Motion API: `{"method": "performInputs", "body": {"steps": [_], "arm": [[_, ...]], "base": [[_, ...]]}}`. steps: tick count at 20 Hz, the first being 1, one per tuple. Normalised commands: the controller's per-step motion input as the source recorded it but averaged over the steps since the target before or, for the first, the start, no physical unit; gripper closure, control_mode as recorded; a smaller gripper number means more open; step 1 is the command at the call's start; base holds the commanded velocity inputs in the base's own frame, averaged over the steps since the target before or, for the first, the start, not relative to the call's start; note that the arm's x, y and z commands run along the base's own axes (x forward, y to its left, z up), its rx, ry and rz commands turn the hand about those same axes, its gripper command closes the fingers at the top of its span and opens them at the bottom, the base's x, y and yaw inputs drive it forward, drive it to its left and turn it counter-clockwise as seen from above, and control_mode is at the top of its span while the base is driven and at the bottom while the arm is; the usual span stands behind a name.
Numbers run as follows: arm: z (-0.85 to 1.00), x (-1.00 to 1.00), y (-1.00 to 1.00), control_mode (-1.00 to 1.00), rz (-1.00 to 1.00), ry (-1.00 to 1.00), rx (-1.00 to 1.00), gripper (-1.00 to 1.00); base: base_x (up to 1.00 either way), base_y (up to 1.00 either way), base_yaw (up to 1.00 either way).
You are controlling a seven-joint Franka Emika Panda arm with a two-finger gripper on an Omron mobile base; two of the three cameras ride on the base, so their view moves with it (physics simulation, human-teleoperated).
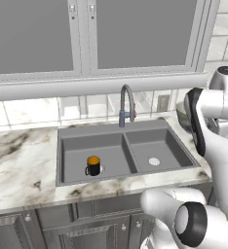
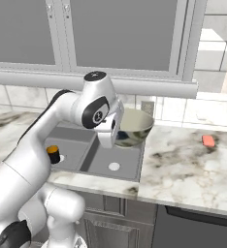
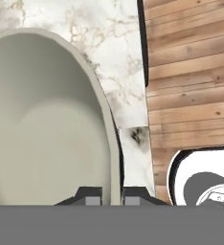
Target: Pick the mug and place it in the sink. Pick the bowl and place it in the open cabinet and then close the cabinet.
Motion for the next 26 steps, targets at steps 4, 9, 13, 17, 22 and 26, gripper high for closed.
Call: {"method": "performInputs", "body": {"steps": [4,9,13,17,22,26], "arm": [[0.00,0.00,0.00,1.00,0.00,0.00,0.00,1.00],[0.00,0.00,0.00,1.00,0.00,0.00,0.00,1.00],[0.00,0.00,0.00,1.00,0.00,0.00,0.00,1.00],[0.00,0.00,0.00,1.00,0.00,0.00,0.00,1.00],[0.00,0.00,0.00,1.00,0.00,0.00,0.00,1.00],[0.00,0.00,0.00,1.00,0.00,0.00,0.00,1.00]], "base": [[-0.26,-0.02,0.00],[-0.46,-0.03,0.08],[-0.93,0.62,0.05],[-1.00,0.36,0.00],[-0.77,0.18,0.04],[-0.07,-0.03,0.29]]}}
